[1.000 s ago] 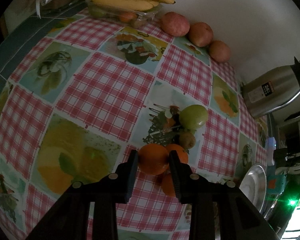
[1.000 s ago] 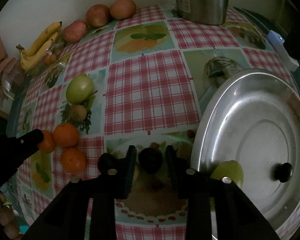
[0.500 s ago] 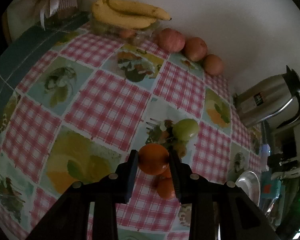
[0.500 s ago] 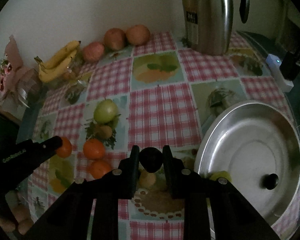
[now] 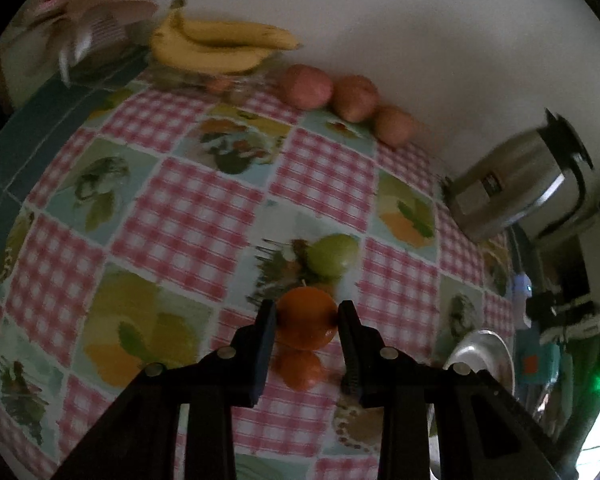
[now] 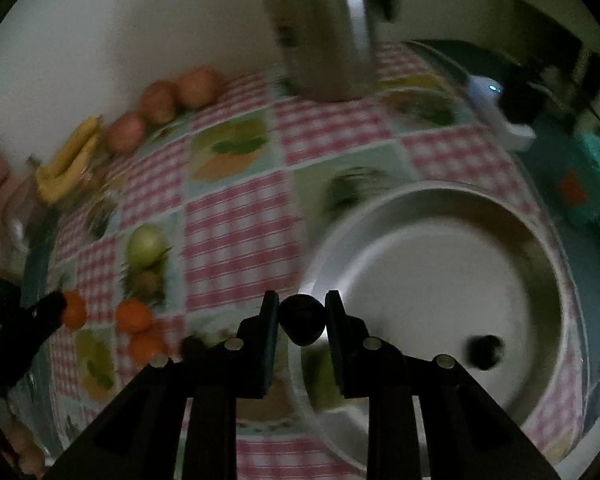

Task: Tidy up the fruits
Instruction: 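Carry the tomato and the plum over the steel plate with both tools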

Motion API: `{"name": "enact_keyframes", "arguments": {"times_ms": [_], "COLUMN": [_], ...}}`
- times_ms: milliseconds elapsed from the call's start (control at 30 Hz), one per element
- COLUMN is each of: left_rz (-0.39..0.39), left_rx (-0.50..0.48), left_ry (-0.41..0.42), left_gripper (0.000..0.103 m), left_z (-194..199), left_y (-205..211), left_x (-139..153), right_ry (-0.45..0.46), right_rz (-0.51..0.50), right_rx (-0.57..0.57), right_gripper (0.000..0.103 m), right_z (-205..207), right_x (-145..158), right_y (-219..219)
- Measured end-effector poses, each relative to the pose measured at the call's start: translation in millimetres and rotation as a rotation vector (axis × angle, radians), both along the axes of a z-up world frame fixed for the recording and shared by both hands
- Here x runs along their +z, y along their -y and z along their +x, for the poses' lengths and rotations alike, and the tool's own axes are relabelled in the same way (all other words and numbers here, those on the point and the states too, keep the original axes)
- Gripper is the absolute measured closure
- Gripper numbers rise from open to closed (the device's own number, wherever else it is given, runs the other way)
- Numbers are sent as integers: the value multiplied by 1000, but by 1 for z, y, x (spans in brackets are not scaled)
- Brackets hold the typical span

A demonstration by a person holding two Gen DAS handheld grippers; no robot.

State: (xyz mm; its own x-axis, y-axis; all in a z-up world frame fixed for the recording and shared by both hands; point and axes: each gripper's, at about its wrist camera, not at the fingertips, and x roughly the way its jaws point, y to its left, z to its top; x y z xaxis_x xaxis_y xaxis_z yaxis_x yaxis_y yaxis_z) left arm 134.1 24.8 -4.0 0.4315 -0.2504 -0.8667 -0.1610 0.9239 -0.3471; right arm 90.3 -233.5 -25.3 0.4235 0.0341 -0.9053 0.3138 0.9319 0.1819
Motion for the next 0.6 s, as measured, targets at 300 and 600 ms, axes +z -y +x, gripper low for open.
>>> {"name": "enact_keyframes", "arguments": {"times_ms": [300,600], "left_rz": [7,44], "left_rx": [-146,-372], "left_ry": [27,91], "left_gripper": [69,69], "left_z": [-8,-29], "left_y": [64,154], "left_x": [12,25], "right_ry": [0,36], "right_rz": [17,36], "right_rx": [-202,-325], "right_gripper": [79,79], "right_z": [-24,-48], "right_x": [2,10], "right_y": [79,126]}}
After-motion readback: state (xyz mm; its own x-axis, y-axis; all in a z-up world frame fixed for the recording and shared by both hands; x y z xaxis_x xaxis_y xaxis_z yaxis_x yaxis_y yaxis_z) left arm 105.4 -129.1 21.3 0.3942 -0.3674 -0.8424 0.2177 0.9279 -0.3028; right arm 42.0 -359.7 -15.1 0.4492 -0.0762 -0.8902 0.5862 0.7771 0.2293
